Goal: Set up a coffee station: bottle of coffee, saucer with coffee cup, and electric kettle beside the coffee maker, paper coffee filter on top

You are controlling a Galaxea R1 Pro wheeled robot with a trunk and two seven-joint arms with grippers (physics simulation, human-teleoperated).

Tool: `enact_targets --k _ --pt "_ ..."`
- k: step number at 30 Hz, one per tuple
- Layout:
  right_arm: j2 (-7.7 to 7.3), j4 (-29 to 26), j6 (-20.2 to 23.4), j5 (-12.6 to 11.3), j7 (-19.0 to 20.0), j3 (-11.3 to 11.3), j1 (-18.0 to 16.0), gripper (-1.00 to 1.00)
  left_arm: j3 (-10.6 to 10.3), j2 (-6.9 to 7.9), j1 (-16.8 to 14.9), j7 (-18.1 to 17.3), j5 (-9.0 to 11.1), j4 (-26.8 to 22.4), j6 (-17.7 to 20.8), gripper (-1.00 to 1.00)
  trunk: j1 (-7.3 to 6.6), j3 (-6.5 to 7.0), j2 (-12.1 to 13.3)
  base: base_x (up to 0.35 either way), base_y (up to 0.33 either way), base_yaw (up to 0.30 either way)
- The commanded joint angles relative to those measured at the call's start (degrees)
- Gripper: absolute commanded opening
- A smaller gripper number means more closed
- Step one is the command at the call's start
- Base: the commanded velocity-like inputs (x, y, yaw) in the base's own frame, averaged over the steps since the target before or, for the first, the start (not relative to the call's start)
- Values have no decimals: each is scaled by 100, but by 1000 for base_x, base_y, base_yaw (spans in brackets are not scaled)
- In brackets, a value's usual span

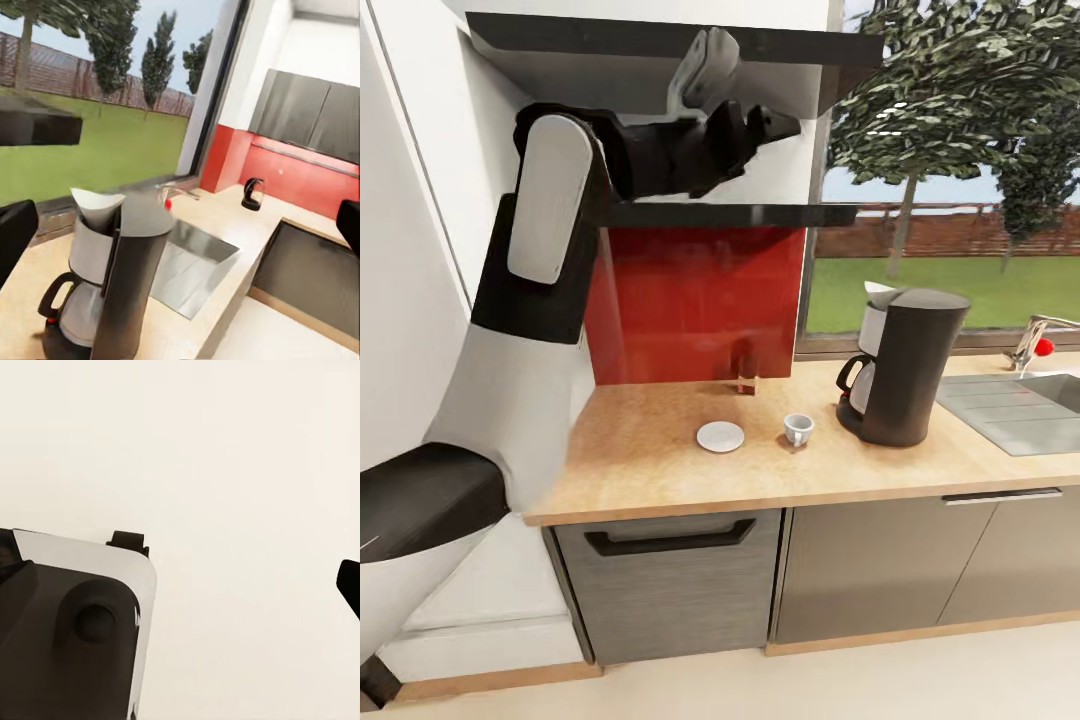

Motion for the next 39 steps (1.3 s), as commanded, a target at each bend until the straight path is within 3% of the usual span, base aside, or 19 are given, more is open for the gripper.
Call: enact_targets --k 1,2,3,5,6,9,10,11,12,14,22,27,34,35,39 --pt "-2 4 -17 8 -2 24 -4 100 8 -1 -246 430 57 60 19 100 1 -8 -4 0 0 0" --pt "-2 4 -17 8 -2 26 -4 100 11 -1 -463 771 55 104 22 100 1 -8 -4 0 0 0" --pt "-2 4 -17 8 -2 28 -4 100 -27 -1 -731 1621 48 183 23 100 1 -8 -4 0 0 0" --pt "-2 4 -17 8 -2 28 -4 100 -113 -1 -778 2061 46 217 22 100 1 -8 -4 0 0 0" --pt "-2 4 -17 9 -2 29 -4 100 -277 -1 -809 2537 46 229 21 100 1 -8 -4 0 0 0" --pt "-2 4 -17 9 -2 29 -4 100 -607 -1 -835 3219 45 232 18 100 1 -8 -4 0 0 0" --pt "-2 4 -17 12 -2 29 -4 100 -835 -1 -845 3661 44 230 14 100 1 -8 -4 0 0 0" --pt "-2 4 -17 13 -2 29 -4 100 -936 -1 -848 3864 44 227 11 100 1 -8 -4 0 0 0" --pt "-2 4 -17 14 -2 29 -4 100 -1140 -1 -855 4389 44 214 7 100 1 -8 -4 0 0 0" --pt "-2 4 -17 16 -2 29 -4 100 -1242 -1 -858 4778 42 209 2 100 1 -8 -4 0 0 0" --pt "-2 4 -17 17 -2 37 -4 100 -1298 -1 -862 5865 36 160 -6 100 1 -8 -4 0 0 0" --pt "-2 4 -17 17 -2 38 -4 100 -1279 14 -862 6039 35 -8 -7 100 1 -8 -4 0 0 0" --pt "-2 4 -17 17 -2 38 -4 100 -1295 504 -862 6070 35 -82 -7 100 1 -8 -4 0 0 0" --pt "-2 4 -17 17 -2 38 -4 100 -1350 702 -862 6080 35 -77 -7 100 1 -8 -4 0 0 0" --pt "-1 4 -17 17 -2 38 -4 100 -1636 867 -862 6087 35 -67 -7 100 1 -8 -4 6 5 0"
